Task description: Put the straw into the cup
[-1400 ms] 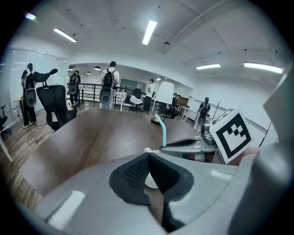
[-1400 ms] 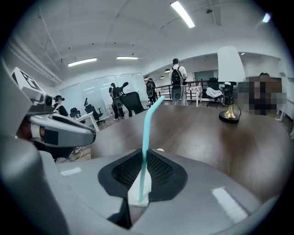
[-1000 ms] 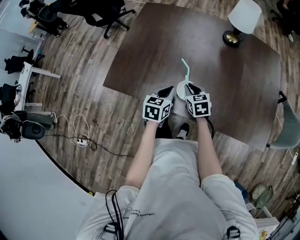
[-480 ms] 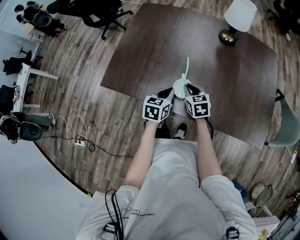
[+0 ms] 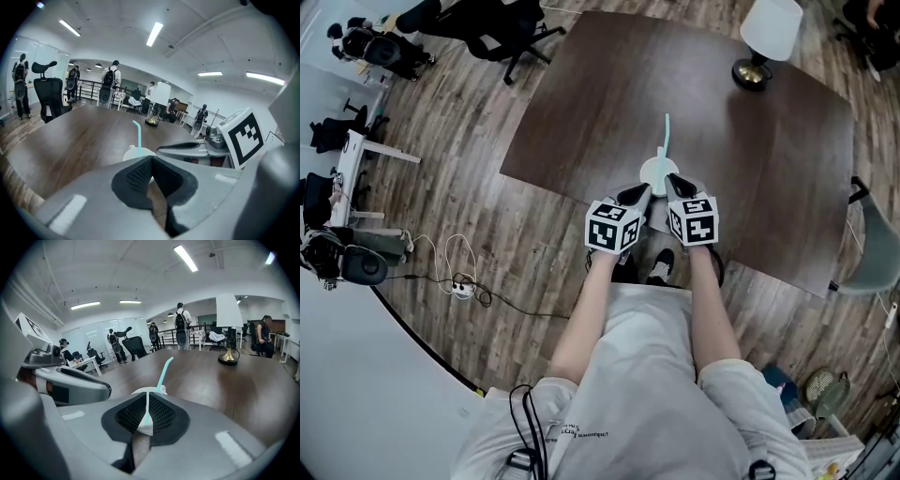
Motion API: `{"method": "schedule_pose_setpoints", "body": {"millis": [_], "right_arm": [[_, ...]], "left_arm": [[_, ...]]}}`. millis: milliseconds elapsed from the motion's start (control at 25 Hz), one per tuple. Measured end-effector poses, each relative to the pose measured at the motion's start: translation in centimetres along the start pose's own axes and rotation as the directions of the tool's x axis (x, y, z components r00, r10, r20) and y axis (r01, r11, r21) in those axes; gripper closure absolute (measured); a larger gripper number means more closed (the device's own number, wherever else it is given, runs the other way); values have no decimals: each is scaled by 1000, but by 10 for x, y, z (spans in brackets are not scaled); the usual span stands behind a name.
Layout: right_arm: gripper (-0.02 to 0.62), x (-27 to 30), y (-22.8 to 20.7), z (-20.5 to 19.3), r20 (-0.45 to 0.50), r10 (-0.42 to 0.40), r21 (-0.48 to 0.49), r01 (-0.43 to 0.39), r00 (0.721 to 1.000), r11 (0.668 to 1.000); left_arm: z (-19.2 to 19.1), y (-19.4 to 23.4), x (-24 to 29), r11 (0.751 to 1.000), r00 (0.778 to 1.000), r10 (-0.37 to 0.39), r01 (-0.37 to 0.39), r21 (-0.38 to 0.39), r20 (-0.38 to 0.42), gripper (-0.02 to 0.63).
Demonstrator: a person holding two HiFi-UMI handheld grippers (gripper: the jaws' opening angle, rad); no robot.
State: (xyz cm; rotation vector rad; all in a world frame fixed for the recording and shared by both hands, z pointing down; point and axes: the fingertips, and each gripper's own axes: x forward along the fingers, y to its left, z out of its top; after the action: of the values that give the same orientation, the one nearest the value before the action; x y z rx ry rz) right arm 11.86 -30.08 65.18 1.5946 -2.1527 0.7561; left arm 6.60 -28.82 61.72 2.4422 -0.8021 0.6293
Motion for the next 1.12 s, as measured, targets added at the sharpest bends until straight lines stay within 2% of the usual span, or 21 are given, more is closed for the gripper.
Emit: {"method": "schedule_pose_setpoints", "body": {"millis": [320, 640, 1120], "right_arm": [[571, -10, 19, 1, 18, -27, 3, 27, 999, 1000], [572, -37, 17, -2, 59, -110, 85, 105, 992, 991], [572, -71, 37, -34, 71, -229, 195, 211, 971, 958]], "left_arm": [[1, -5, 4, 999, 999, -38, 38, -30, 10, 604], [0, -15, -3, 996, 997, -77, 78, 36, -32, 604], [-25, -11, -45, 988, 989, -137, 140, 58, -49, 604]]}}
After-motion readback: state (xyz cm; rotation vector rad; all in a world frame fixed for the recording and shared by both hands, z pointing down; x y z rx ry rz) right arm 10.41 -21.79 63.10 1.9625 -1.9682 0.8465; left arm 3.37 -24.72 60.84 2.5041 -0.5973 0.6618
